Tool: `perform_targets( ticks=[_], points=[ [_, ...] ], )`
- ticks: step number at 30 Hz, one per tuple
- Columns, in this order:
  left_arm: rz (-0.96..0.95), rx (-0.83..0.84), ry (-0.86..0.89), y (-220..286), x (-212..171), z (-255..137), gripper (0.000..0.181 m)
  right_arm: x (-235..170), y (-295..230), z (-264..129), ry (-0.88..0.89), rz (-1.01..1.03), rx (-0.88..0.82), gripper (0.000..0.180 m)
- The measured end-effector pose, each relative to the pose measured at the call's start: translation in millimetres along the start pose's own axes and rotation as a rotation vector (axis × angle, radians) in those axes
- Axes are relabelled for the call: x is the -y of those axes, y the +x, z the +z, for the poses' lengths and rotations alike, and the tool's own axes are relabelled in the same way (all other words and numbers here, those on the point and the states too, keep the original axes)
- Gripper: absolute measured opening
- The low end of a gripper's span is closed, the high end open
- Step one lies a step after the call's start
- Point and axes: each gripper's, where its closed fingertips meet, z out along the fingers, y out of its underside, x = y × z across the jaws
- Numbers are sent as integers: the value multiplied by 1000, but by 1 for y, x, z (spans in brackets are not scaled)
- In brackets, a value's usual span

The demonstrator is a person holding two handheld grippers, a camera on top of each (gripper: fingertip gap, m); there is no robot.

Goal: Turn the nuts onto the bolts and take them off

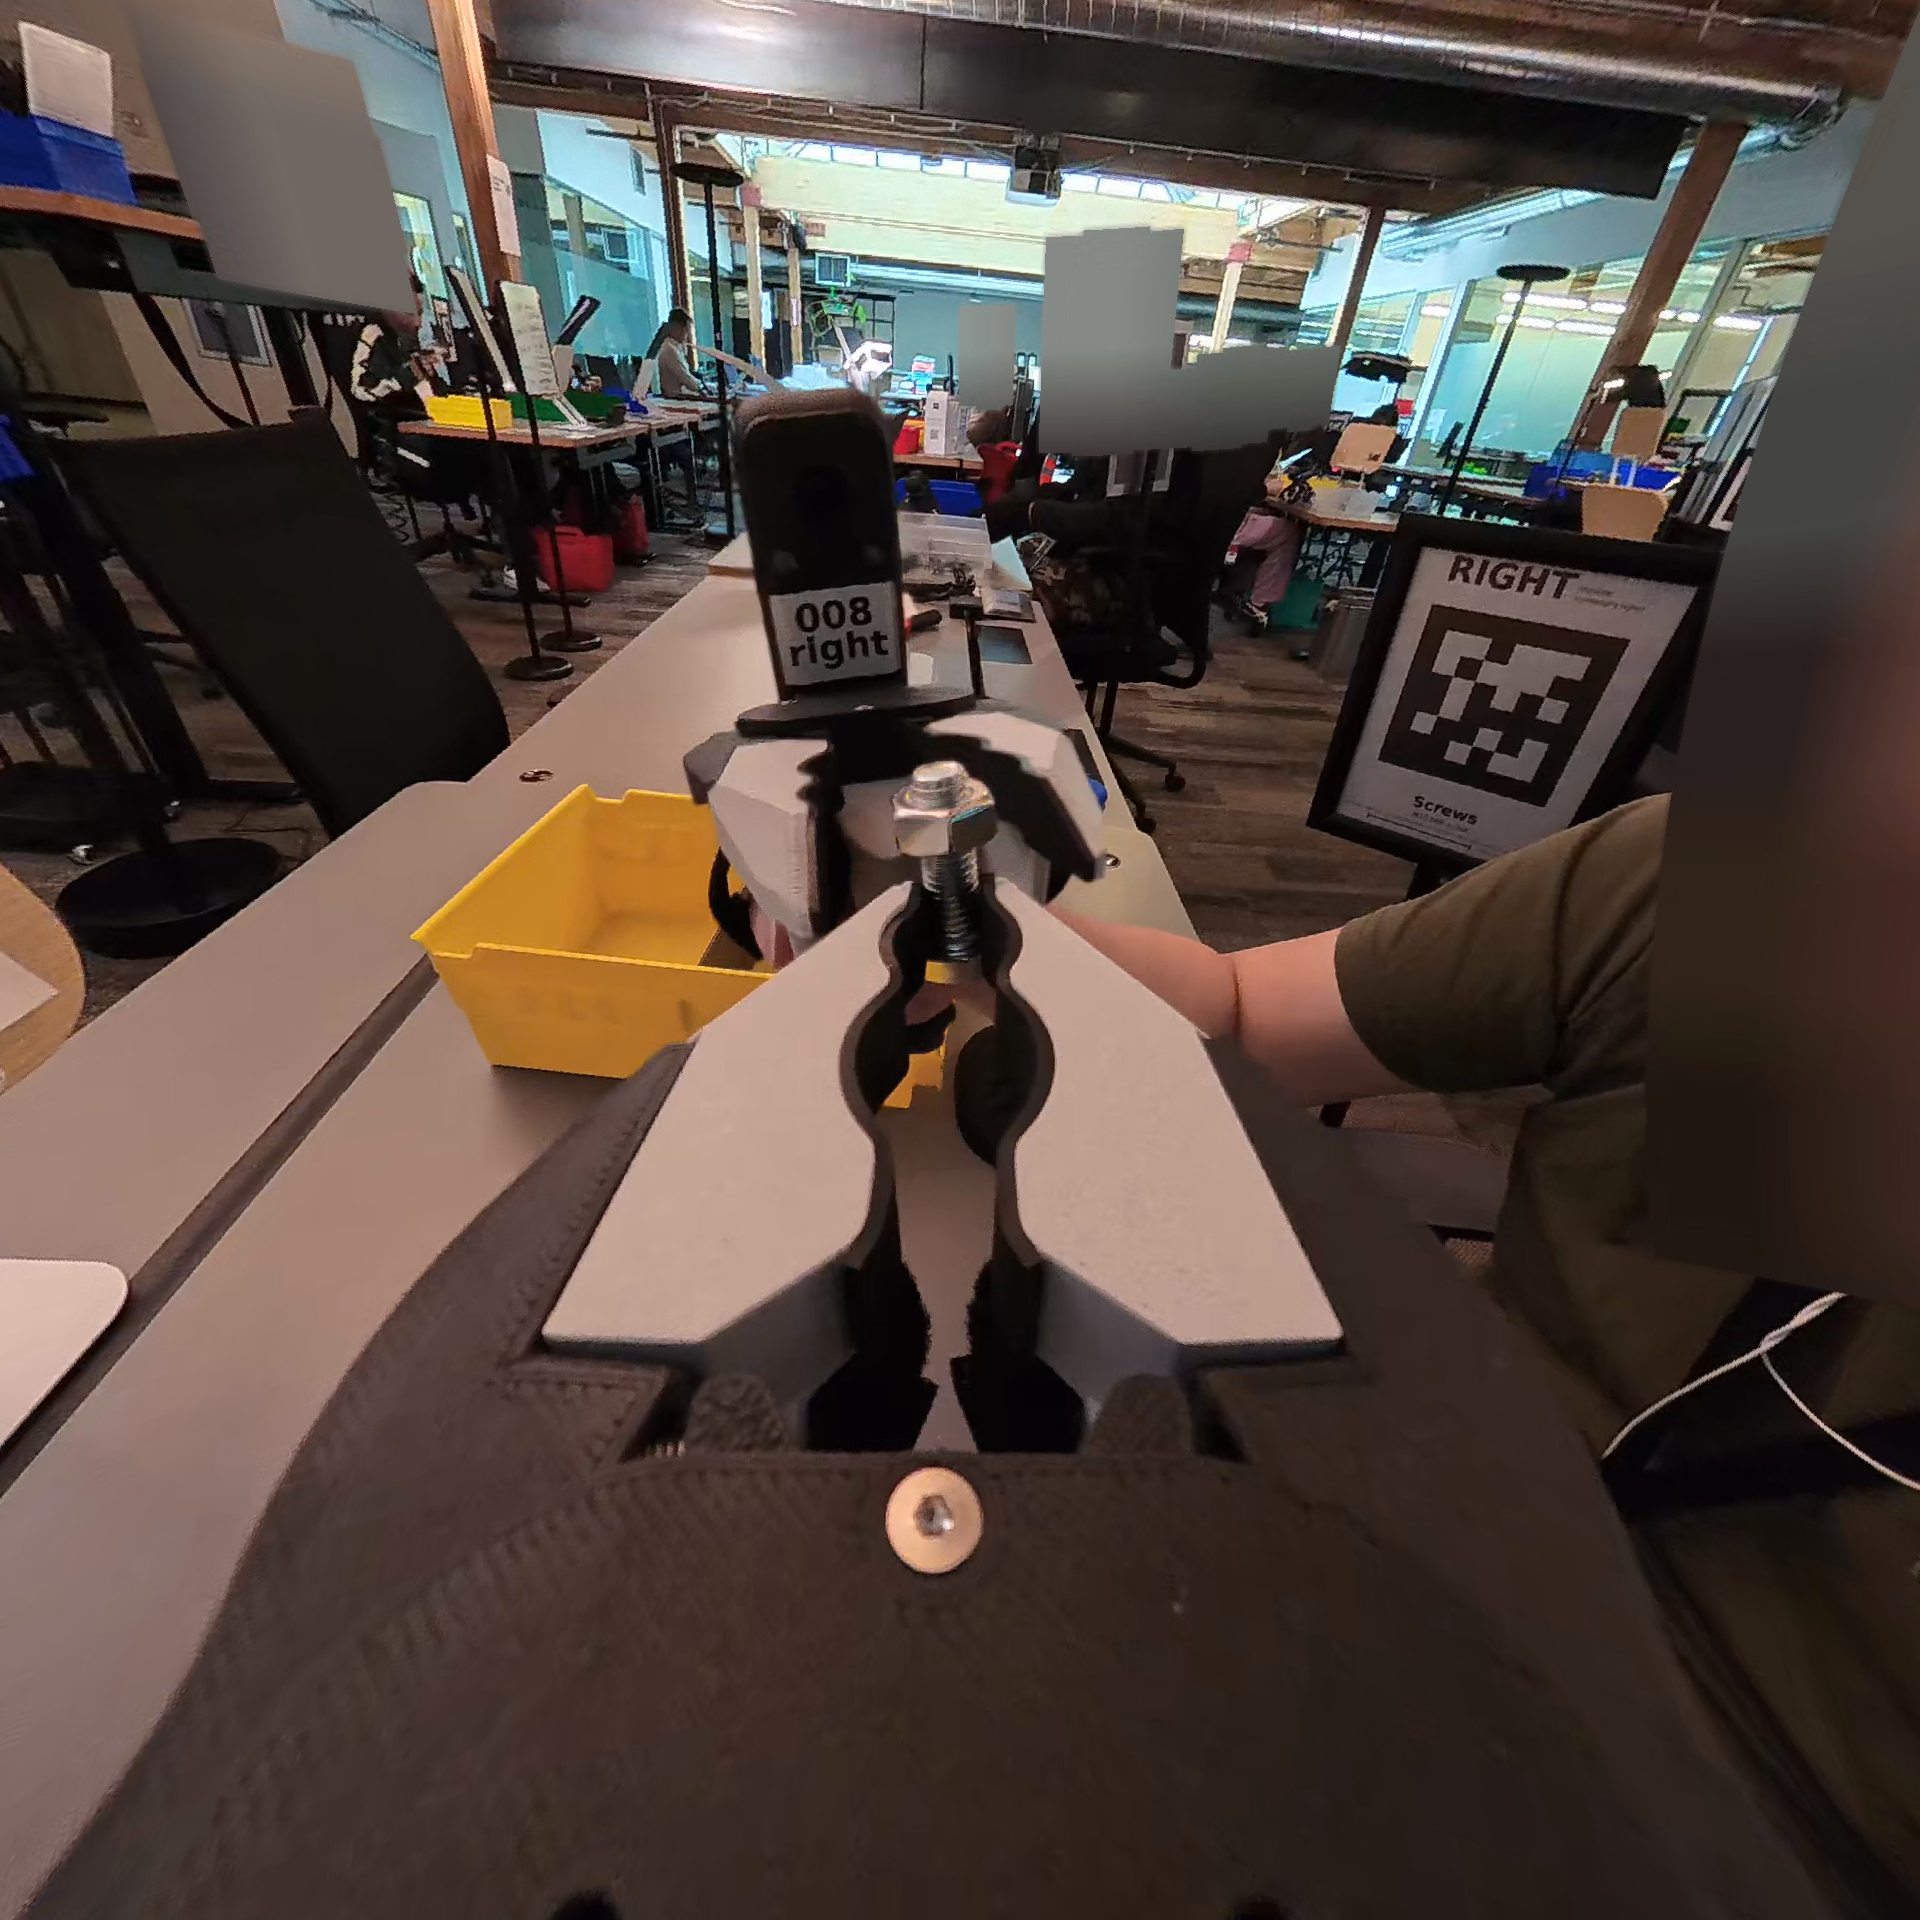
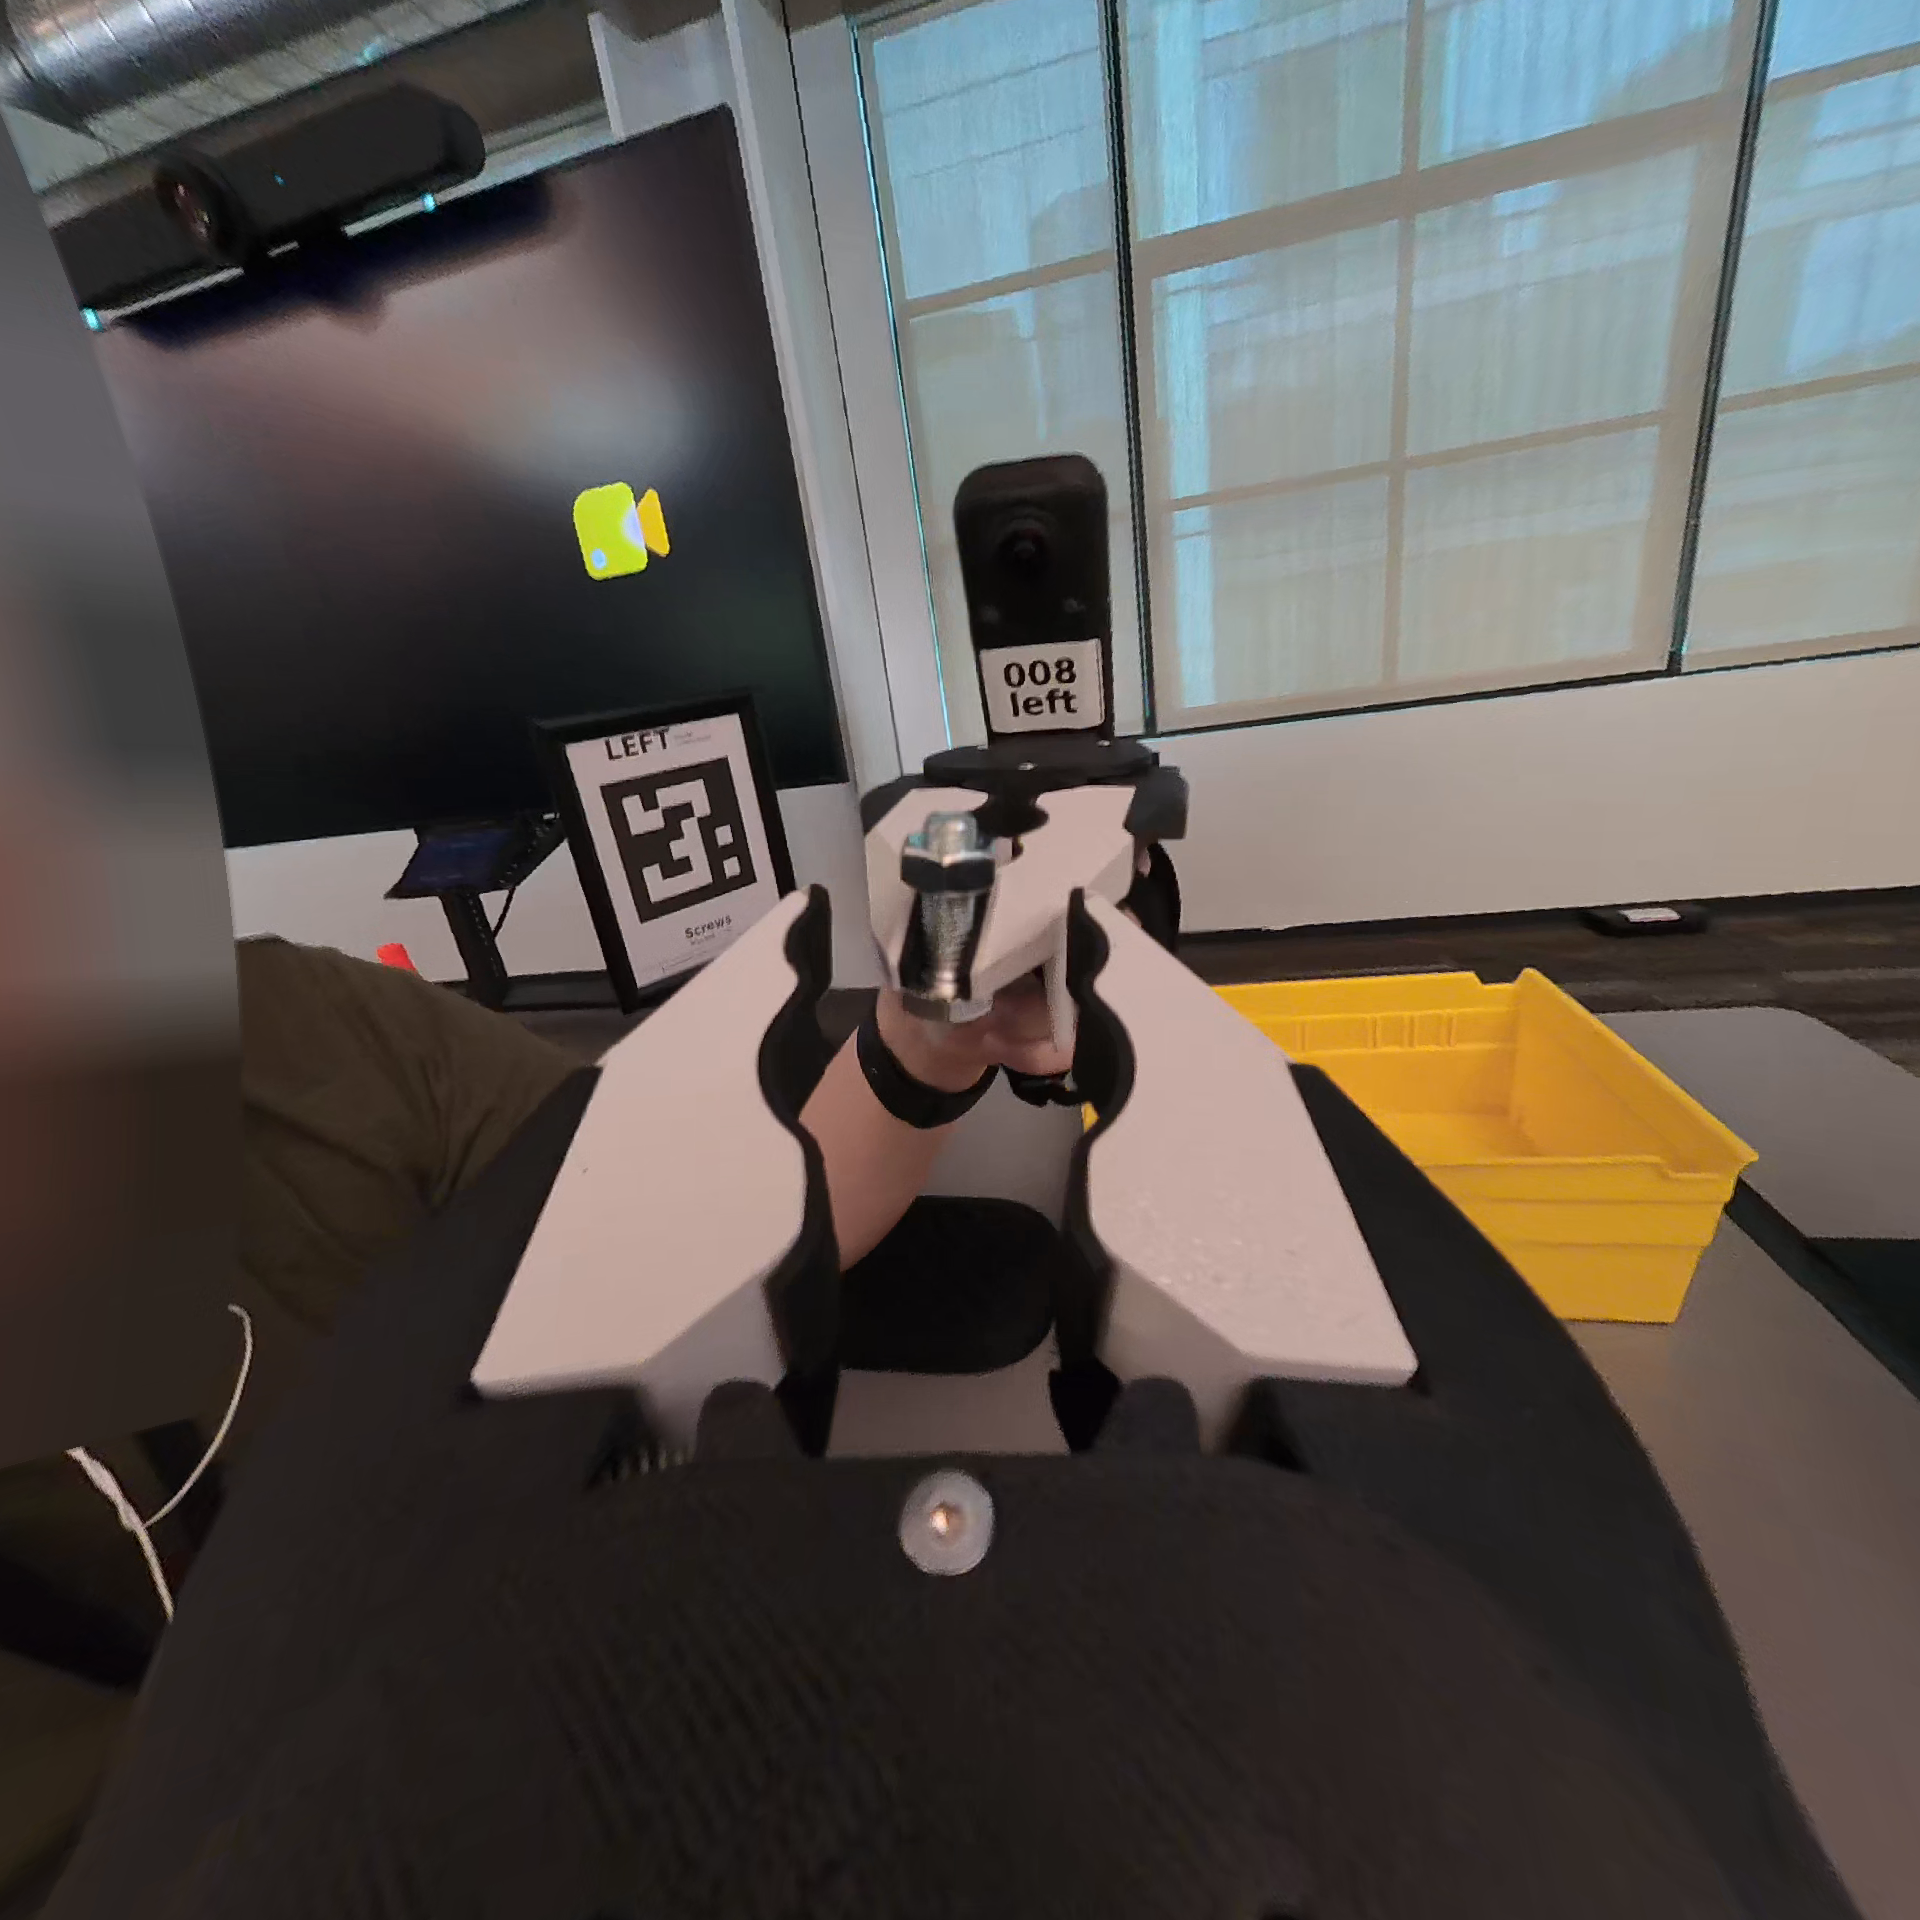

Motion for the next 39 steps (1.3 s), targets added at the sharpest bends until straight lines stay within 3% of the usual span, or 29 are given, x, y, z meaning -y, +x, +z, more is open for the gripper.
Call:
perform_targets(
  ticks=[4,7,12,15,20,25,29,33,39],
  points=[
    [20,2,-11,3,0,1,8,9,14,-12,47,52,-39,42],
    [22,-12,5,9,5,-2,8,11,42,-29,62,91,-173,33],
    [32,19,-19,5,2,-1,8,16,-2,-9,20,-9,-47,44],
    [25,-11,-19,9,1,3,7,10,2,-5,-20,-35,-87,44],
    [27,-25,-12,14,4,1,8,21,23,-24,66,59,-126,40],
    [33,-5,-22,11,2,3,8,20,-9,-7,8,-12,-46,48],
    [35,-27,-17,17,3,6,8,16,3,-12,6,11,-72,52],
    [36,-23,-10,19,6,2,8,24,15,-23,64,55,-101,45],
    [37,-24,-21,18,3,6,8,16,-7,-4,-12,-30,-69,47]
  ],
)
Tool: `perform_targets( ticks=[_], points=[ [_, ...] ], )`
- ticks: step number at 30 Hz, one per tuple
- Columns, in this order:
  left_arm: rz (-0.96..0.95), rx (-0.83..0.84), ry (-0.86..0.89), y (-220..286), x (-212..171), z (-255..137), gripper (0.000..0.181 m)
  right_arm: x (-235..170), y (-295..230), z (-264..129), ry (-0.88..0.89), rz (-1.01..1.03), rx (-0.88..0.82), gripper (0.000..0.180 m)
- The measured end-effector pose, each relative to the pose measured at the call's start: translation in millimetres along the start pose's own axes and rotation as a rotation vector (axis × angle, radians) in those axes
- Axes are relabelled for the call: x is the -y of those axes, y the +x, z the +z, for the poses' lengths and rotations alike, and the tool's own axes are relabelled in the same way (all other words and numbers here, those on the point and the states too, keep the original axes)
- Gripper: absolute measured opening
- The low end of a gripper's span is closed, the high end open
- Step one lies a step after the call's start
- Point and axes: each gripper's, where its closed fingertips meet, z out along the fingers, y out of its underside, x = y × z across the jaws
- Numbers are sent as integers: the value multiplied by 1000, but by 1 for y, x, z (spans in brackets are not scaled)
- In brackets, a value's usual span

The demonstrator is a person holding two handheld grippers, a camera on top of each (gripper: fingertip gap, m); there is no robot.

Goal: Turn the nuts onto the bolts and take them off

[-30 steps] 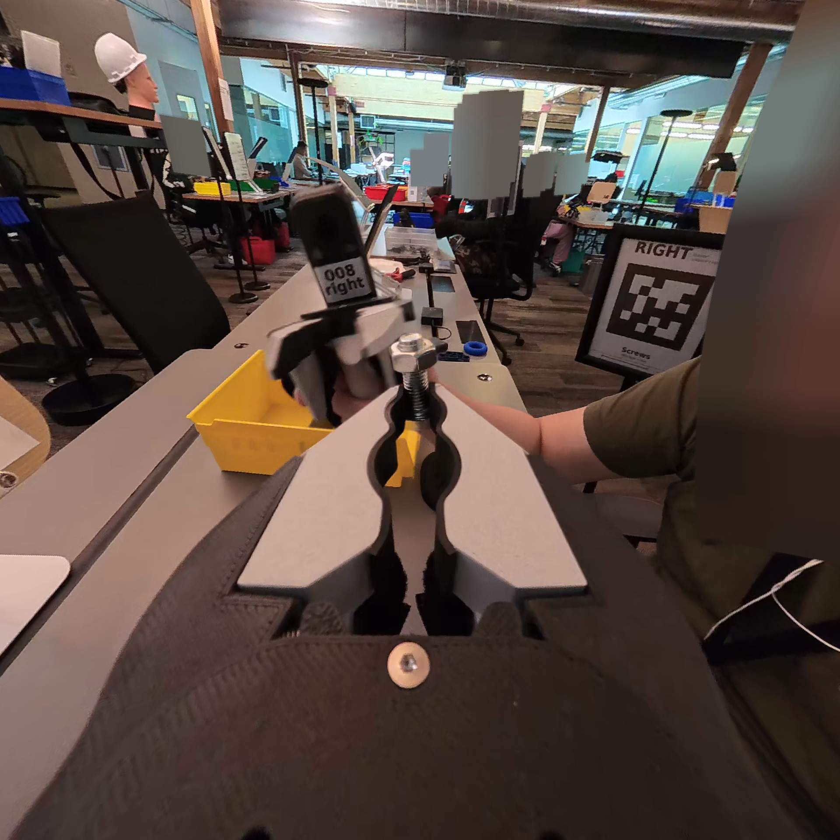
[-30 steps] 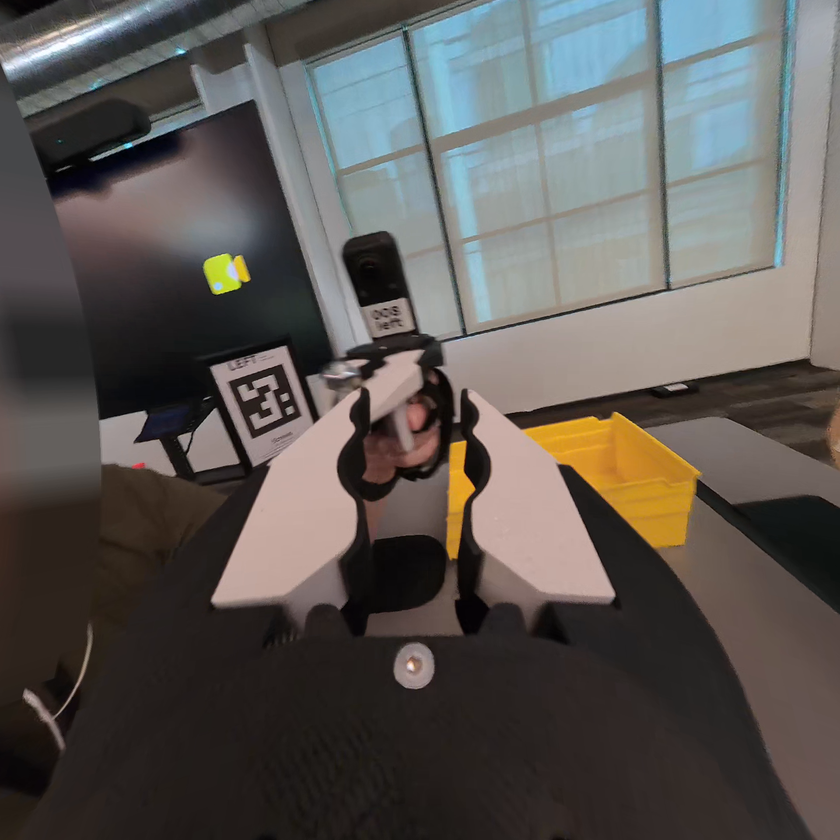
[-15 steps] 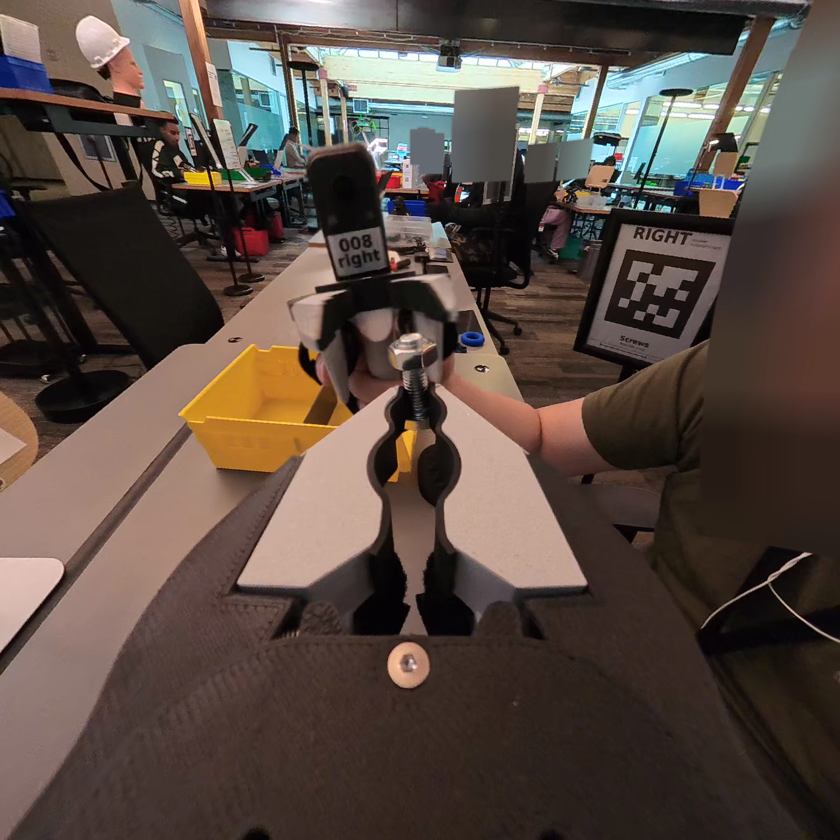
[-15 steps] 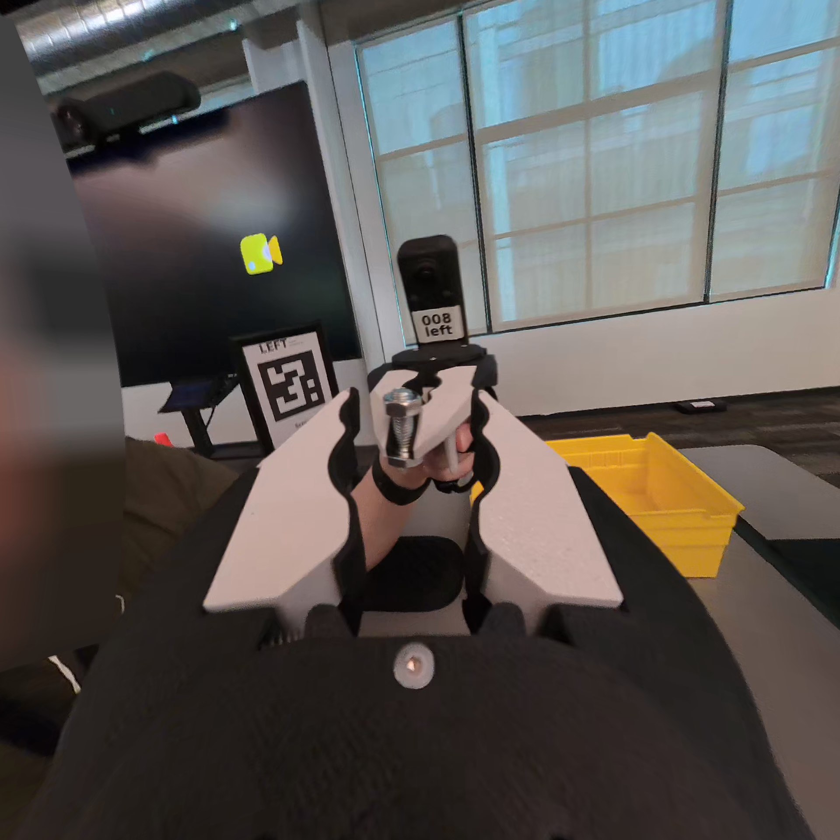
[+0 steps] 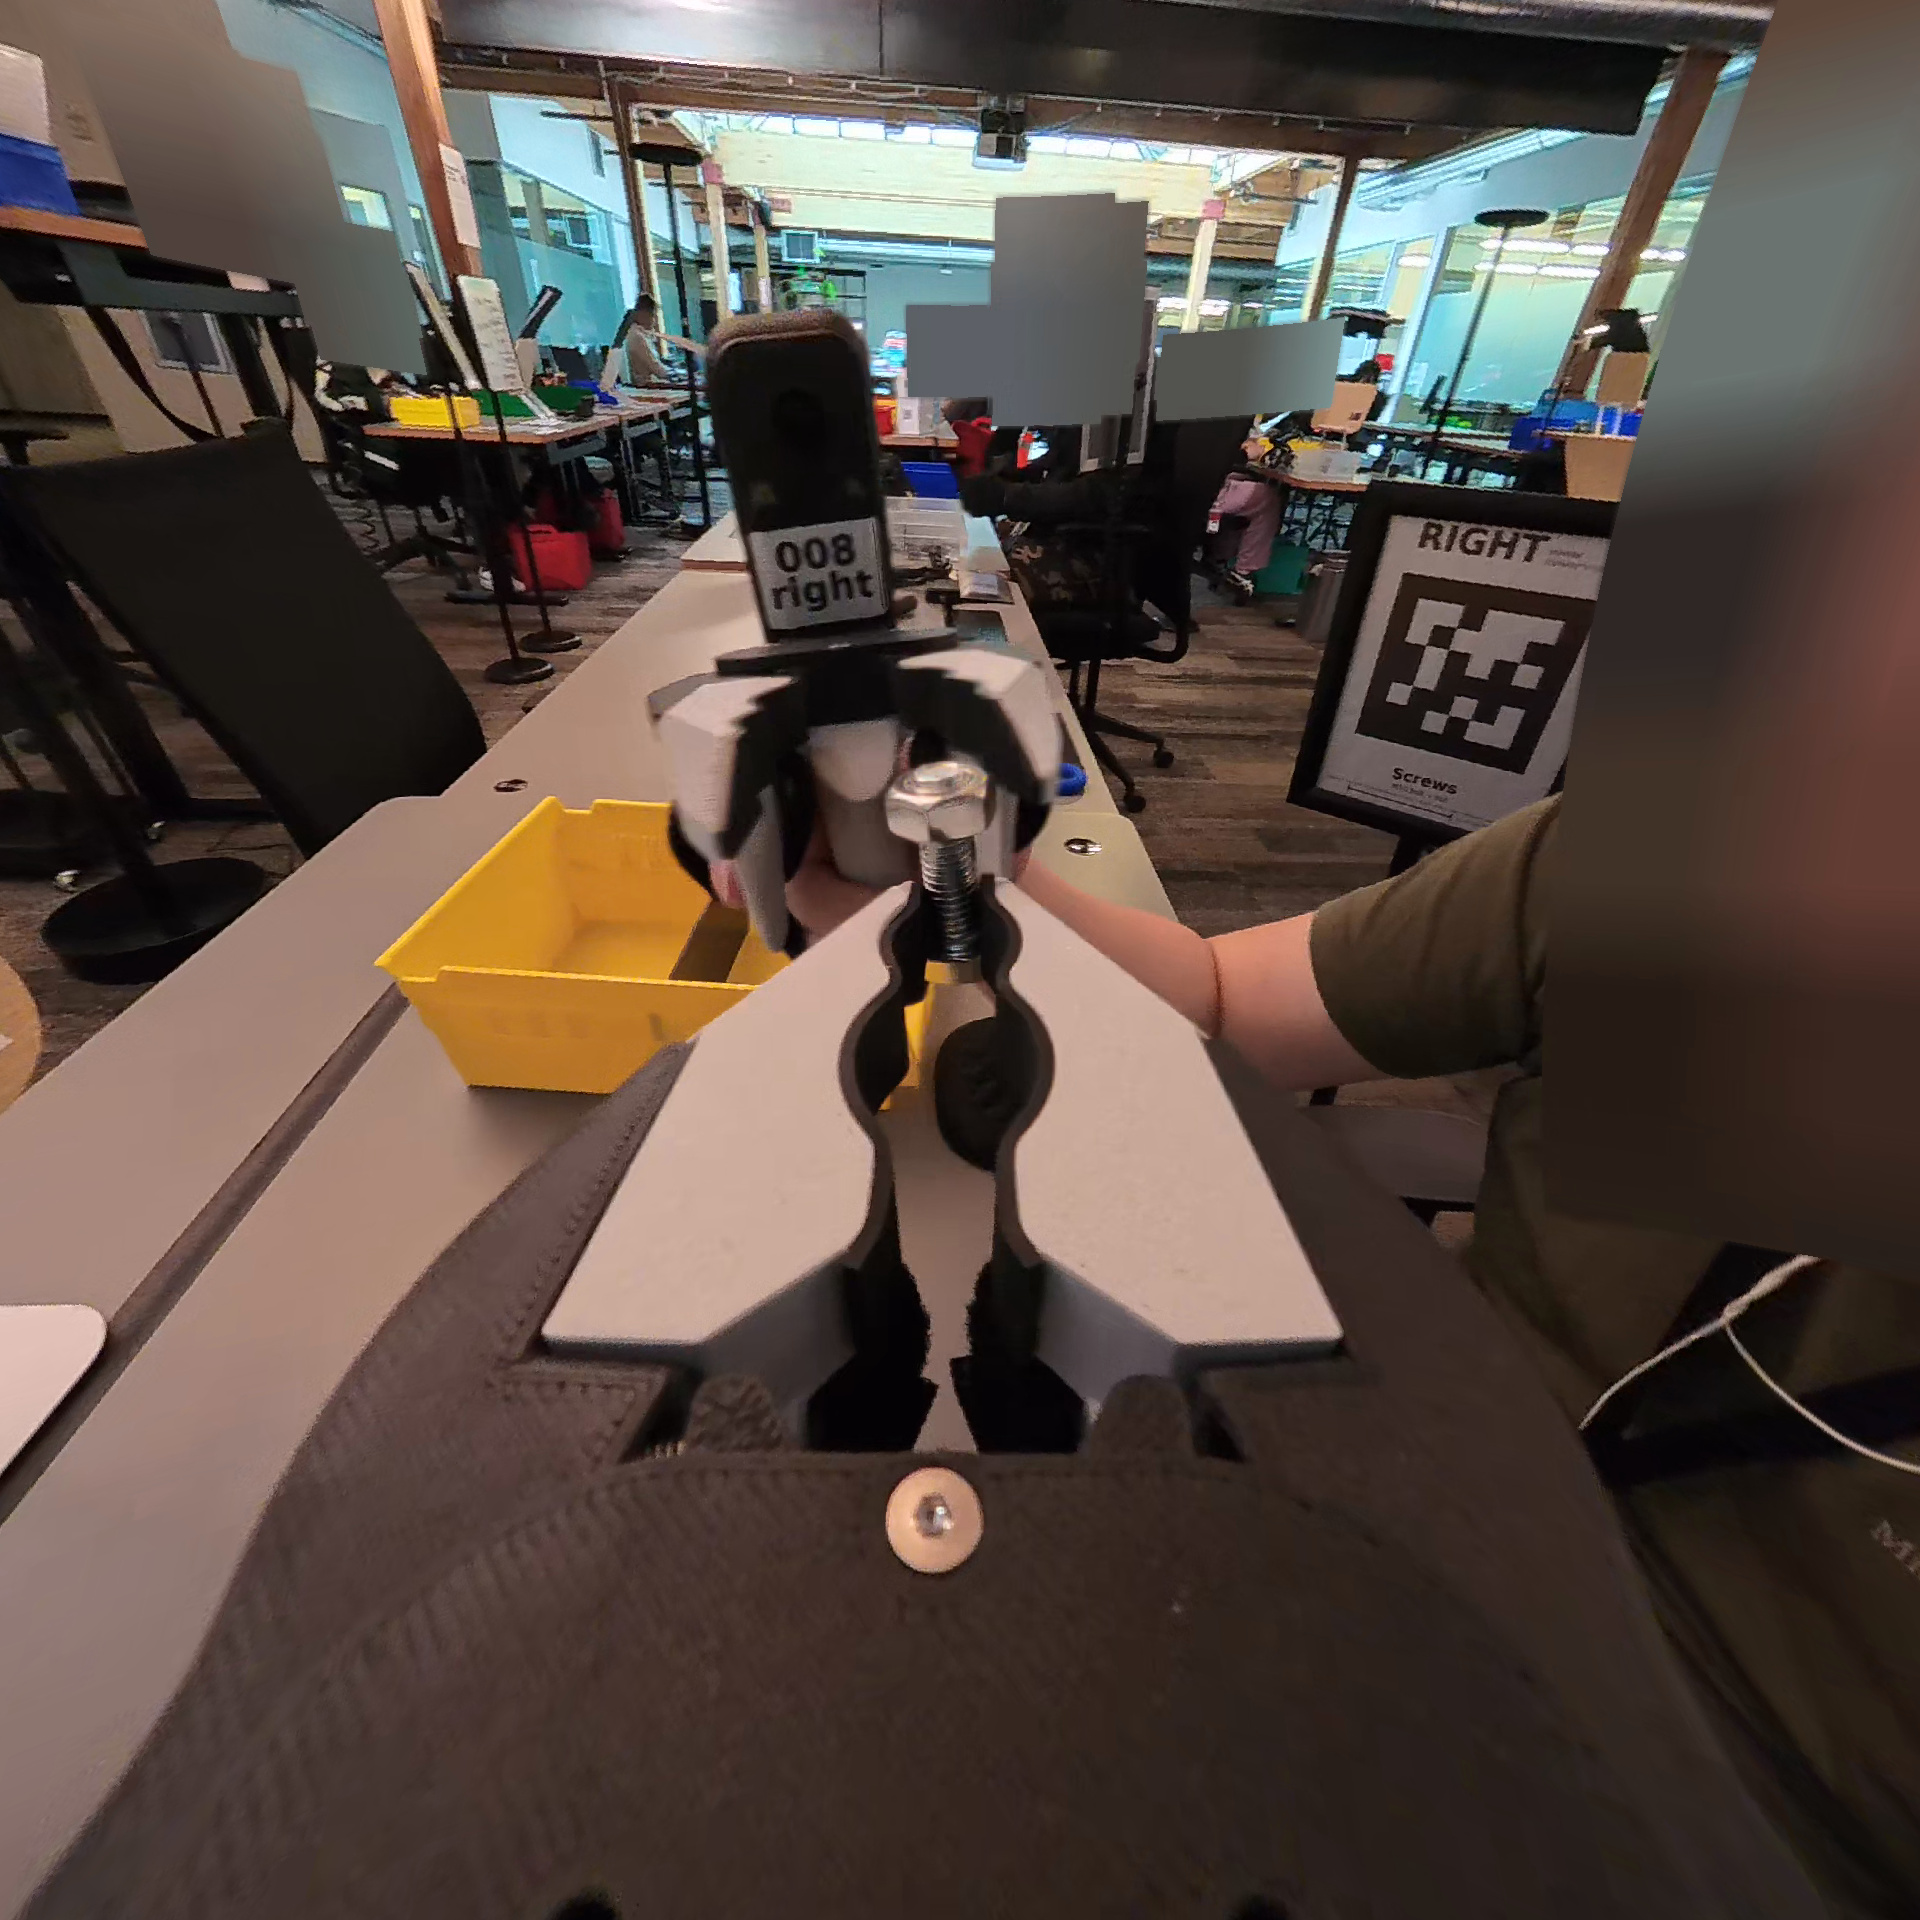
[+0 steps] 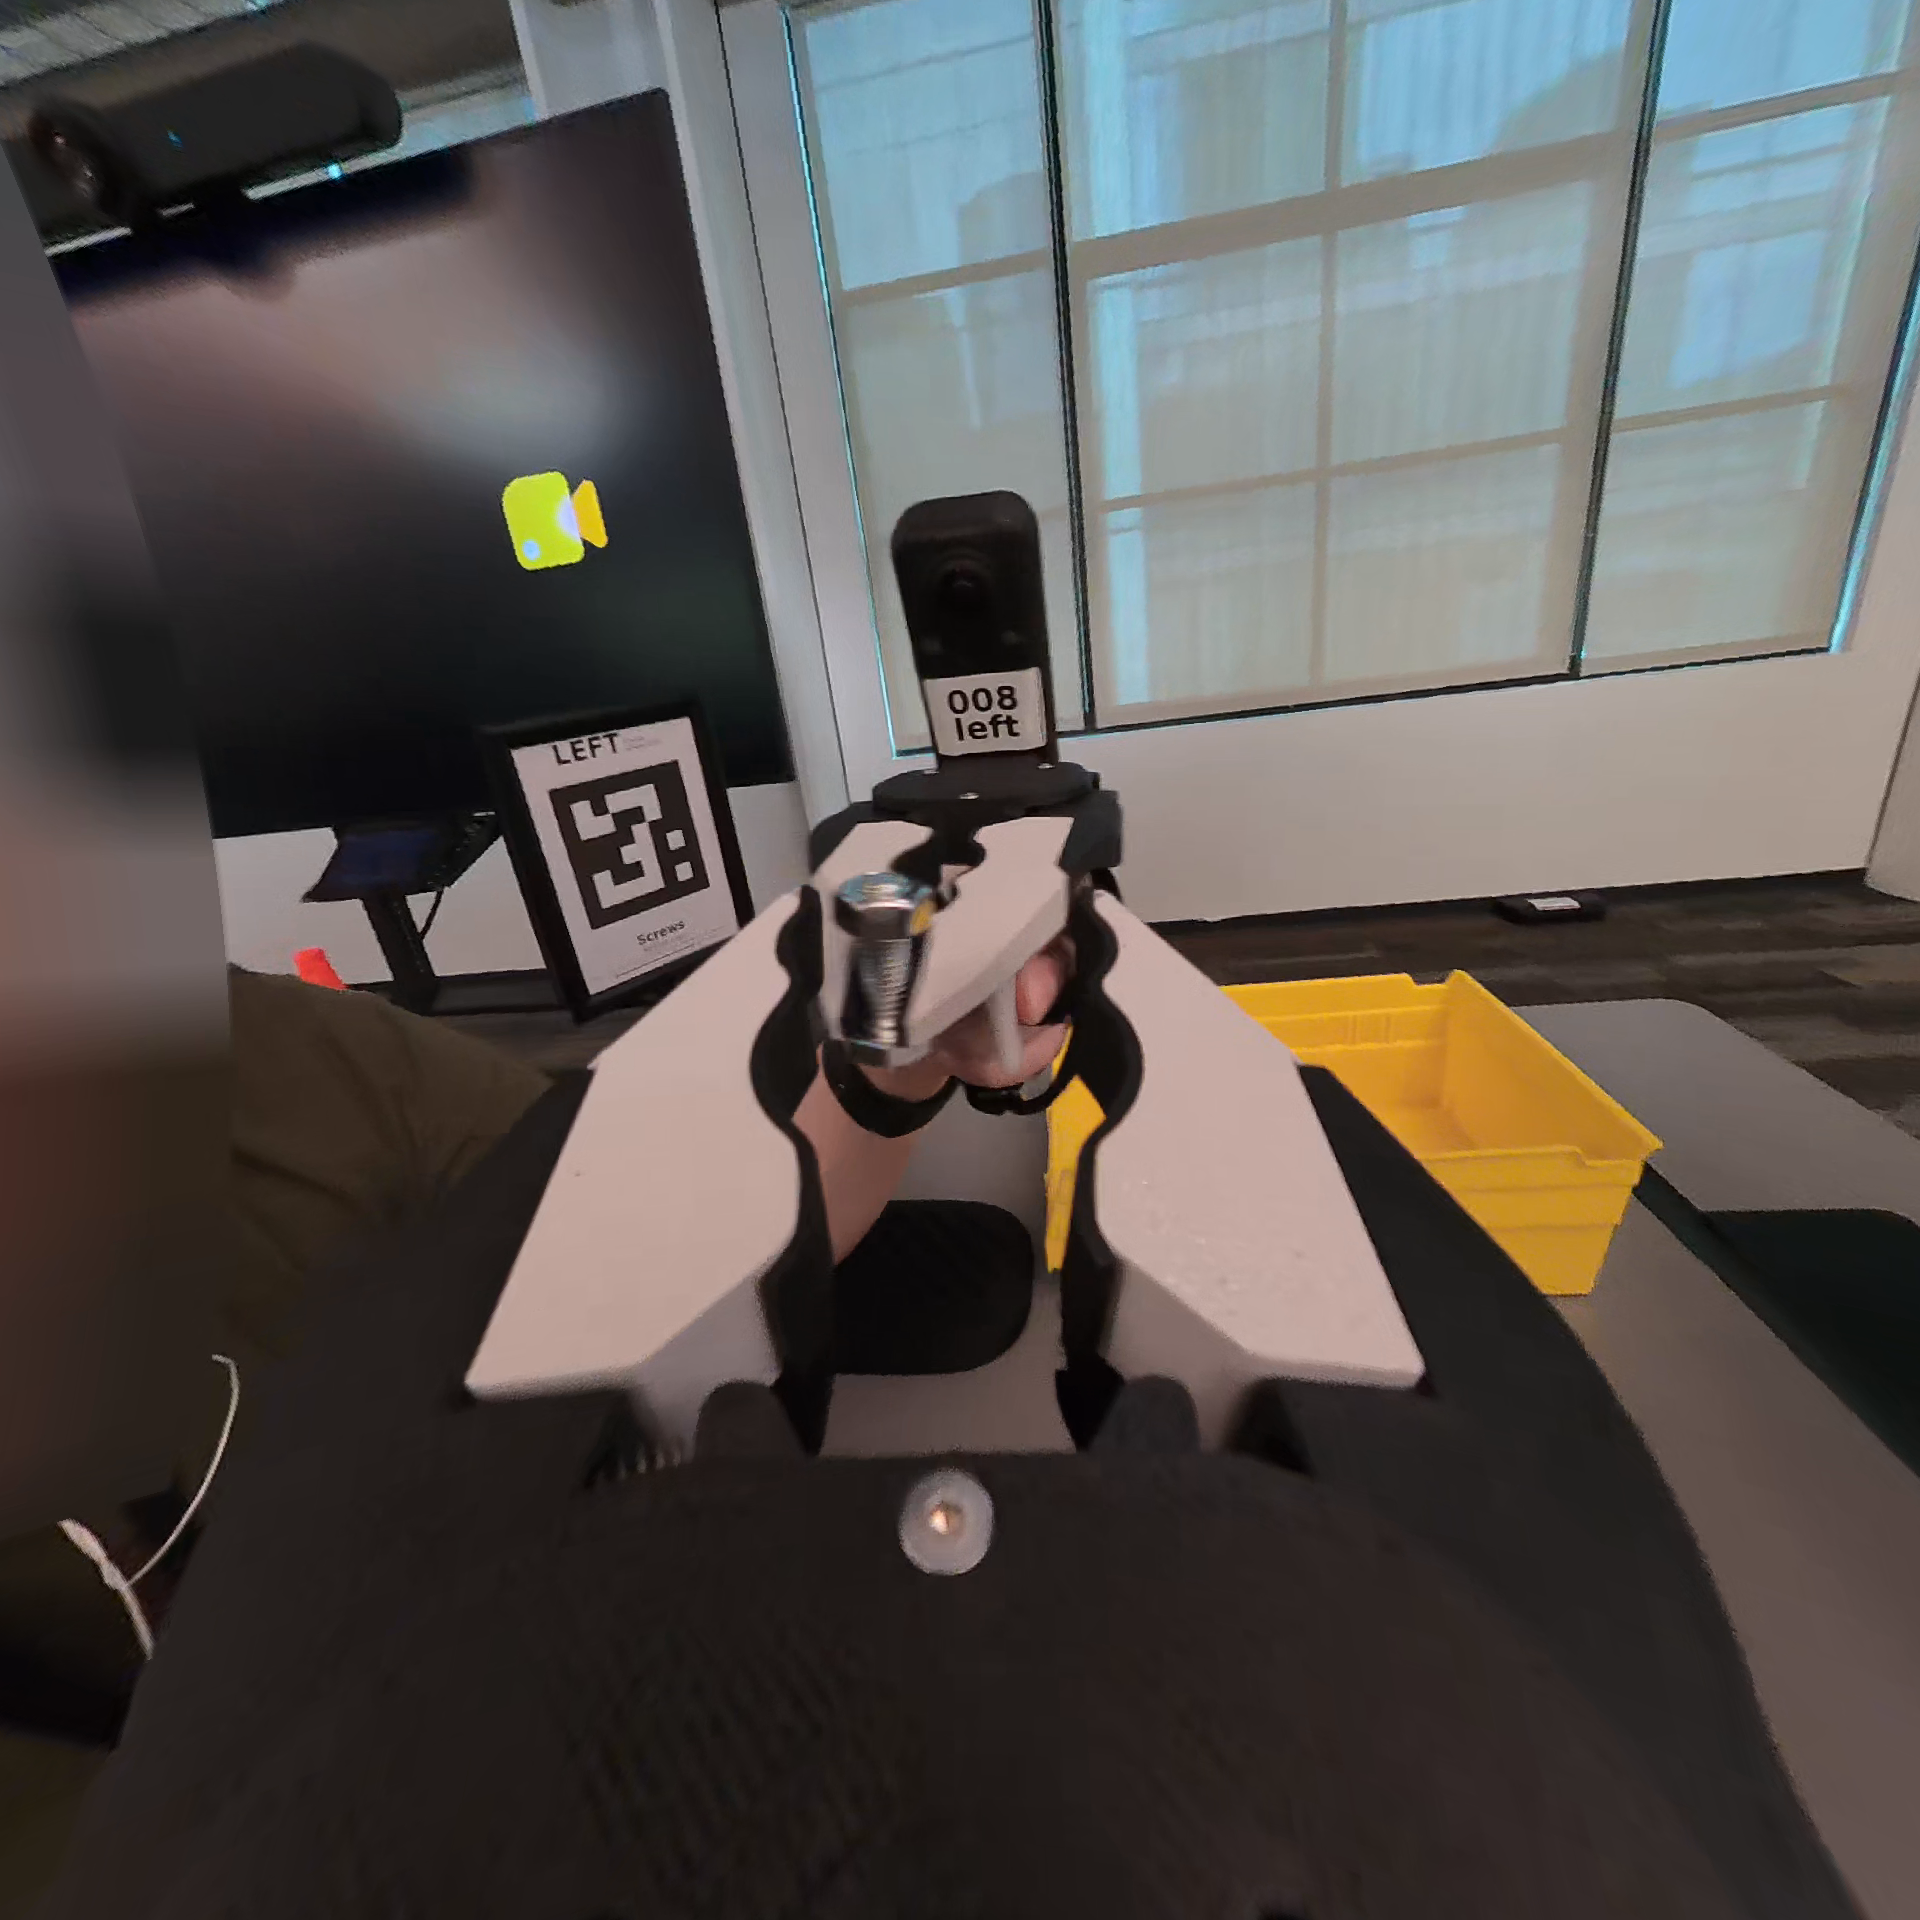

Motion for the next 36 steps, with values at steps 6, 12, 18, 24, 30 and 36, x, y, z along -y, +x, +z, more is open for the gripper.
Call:
perform_targets(
  ticks=[6,12,18,24,30,36],
  points=[
    [-5,-21,31,5,6,-2,8,10,23,-23,92,139,25,43],
    [3,17,24,-1,3,5,7,2,-9,-2,4,35,61,48],
    [16,25,38,2,6,5,7,6,14,-15,57,144,46,47],
    [3,11,43,3,7,5,8,12,-10,-8,46,81,96,49],
    [9,-15,60,11,9,9,8,17,6,-20,73,135,63,48],
    [20,13,104,12,17,8,8,45,-18,-42,69,22,36,50]
  ],
)
